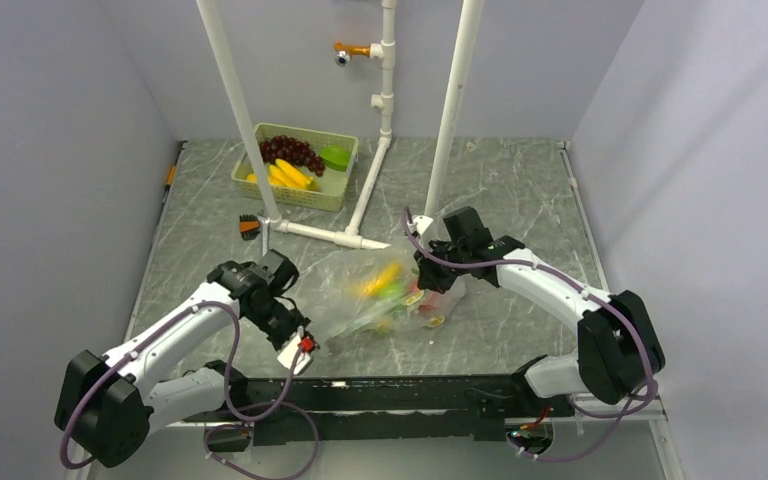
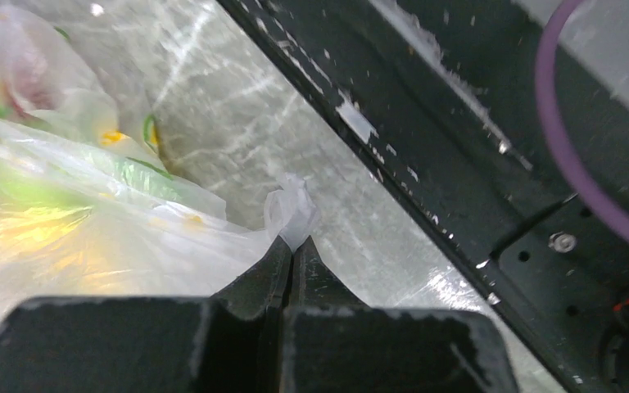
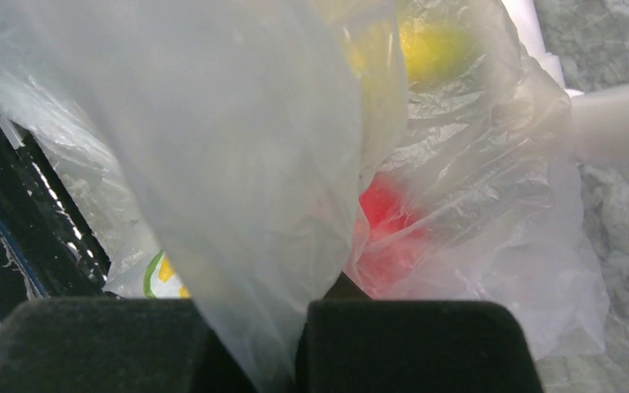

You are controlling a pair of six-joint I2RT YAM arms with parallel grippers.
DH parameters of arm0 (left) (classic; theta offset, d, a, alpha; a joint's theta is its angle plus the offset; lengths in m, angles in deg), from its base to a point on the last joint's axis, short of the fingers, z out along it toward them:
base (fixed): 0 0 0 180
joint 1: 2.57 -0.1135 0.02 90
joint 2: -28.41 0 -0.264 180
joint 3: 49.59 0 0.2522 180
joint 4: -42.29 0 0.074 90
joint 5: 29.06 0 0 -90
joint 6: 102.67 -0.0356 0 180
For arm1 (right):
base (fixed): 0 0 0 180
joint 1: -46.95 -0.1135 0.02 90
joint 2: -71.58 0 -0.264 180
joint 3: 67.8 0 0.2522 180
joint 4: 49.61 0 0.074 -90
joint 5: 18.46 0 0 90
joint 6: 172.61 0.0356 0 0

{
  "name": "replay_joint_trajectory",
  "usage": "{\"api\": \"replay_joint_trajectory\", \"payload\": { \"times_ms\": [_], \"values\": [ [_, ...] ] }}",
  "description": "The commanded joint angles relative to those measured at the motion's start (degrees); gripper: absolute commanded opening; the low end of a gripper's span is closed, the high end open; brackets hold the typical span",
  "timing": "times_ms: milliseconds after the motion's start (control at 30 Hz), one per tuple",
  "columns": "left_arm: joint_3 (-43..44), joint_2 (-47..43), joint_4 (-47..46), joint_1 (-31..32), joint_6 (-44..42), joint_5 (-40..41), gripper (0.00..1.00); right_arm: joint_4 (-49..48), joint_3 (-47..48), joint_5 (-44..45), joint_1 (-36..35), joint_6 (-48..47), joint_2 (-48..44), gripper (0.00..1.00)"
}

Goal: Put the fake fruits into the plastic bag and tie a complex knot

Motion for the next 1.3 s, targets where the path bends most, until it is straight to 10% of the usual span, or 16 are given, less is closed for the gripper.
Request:
{"api": "replay_joint_trajectory", "payload": {
  "times_ms": [0,167,300,400,667,1267],
  "values": [
    [-1.77,2.40,-3.61,1.32,-2.61,7.27,0.00,1.63,0.66,6.67,1.25,-4.59,2.41,0.00],
    [12.89,4.37,4.04,-0.76,12.83,-7.81,0.00,4.06,3.18,2.24,1.58,-5.58,-3.95,0.06],
    [22.37,3.15,-3.77,-1.04,36.83,-17.71,0.00,6.05,7.34,-1.30,2.11,-4.20,-11.49,0.72],
    [23.23,3.13,-13.01,-0.92,52.27,-19.37,0.00,7.01,9.43,-2.45,2.08,-3.33,-17.60,0.93],
    [22.20,3.14,-28.34,-1.57,73.75,-19.53,0.00,4.85,13.37,-11.41,2.07,-3.80,-27.96,0.98],
    [14.28,-0.56,-63.02,-7.40,106.45,-20.23,0.00,-41.22,6.04,-15.19,-13.99,-0.26,-9.01,1.00]
  ]
}}
